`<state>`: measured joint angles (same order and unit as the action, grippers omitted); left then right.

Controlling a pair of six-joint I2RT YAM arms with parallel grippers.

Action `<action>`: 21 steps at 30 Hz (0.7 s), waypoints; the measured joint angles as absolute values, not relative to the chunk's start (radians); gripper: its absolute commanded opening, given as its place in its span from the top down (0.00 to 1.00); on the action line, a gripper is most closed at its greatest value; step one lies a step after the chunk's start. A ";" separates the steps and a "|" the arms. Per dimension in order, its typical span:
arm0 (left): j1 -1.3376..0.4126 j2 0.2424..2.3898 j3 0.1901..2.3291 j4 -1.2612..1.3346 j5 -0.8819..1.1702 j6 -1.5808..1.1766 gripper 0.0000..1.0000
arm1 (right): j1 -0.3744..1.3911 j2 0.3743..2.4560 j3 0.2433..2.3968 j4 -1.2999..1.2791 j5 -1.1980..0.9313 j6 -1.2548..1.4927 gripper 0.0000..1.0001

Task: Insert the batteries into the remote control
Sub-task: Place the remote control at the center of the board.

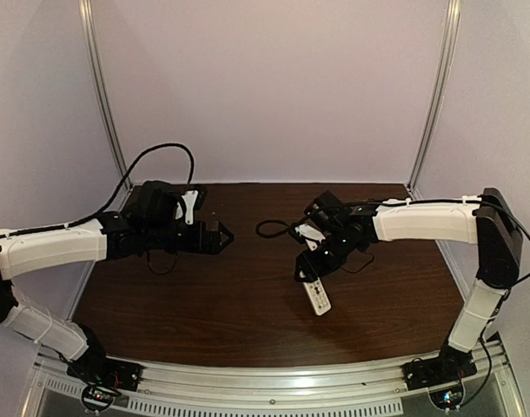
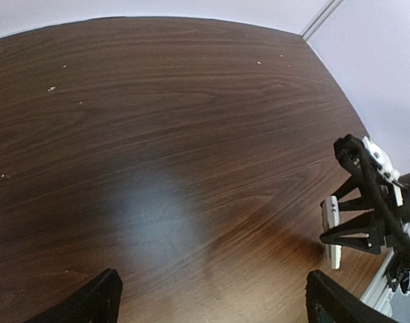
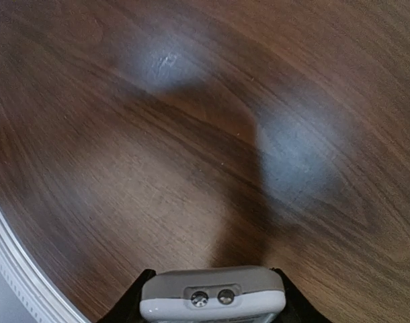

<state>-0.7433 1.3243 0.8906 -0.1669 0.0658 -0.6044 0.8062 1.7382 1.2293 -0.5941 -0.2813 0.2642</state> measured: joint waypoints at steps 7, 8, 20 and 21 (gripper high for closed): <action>-0.690 1.299 0.853 -0.223 -0.017 -0.641 0.03 | 0.927 1.929 1.413 -0.699 -0.253 0.212 0.77; -0.674 1.289 0.844 -0.232 -0.024 -0.646 0.03 | 0.956 1.950 1.439 -0.709 -0.249 0.207 0.77; -0.584 1.214 0.794 -0.264 -0.065 -0.665 0.03 | 1.084 2.177 1.717 -0.867 -0.166 0.159 0.50; -0.583 1.214 0.793 -0.264 -0.065 -0.665 0.03 | 1.088 2.185 1.725 -0.872 -0.162 0.158 0.46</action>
